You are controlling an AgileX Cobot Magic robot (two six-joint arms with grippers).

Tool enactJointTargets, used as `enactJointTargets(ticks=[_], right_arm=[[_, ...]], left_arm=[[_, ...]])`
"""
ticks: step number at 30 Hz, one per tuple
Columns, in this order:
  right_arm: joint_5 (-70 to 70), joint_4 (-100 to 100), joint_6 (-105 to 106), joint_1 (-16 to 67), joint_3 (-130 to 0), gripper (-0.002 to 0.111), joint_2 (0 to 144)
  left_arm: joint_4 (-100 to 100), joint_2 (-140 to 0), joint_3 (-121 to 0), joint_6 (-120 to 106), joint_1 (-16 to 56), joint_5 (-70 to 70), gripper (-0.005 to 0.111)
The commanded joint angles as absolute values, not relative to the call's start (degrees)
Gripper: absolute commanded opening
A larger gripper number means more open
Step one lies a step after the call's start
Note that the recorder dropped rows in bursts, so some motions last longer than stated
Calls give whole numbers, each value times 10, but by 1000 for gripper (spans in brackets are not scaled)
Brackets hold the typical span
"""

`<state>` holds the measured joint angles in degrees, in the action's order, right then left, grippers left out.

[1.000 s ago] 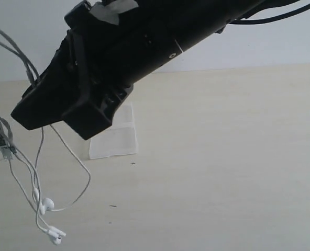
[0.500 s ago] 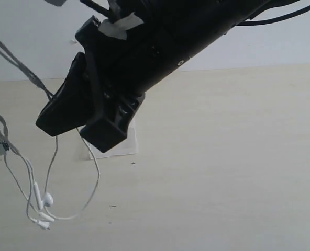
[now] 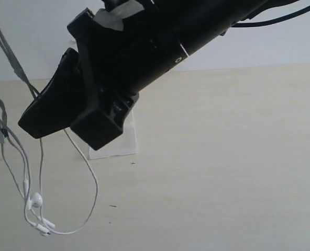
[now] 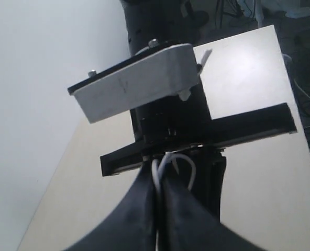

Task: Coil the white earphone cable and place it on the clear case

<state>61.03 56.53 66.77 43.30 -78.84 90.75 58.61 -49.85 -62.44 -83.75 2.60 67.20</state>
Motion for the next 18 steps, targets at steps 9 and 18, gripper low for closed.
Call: enactJointTargets(ticks=[9, 18], right_arm=[[619, 568, 674, 434, -791, 14, 907], [592, 596, 674, 434, -791, 30, 907]], left_arm=[[608, -493, -628, -836, 29, 643, 0], [623, -493, -628, -836, 29, 642, 0]])
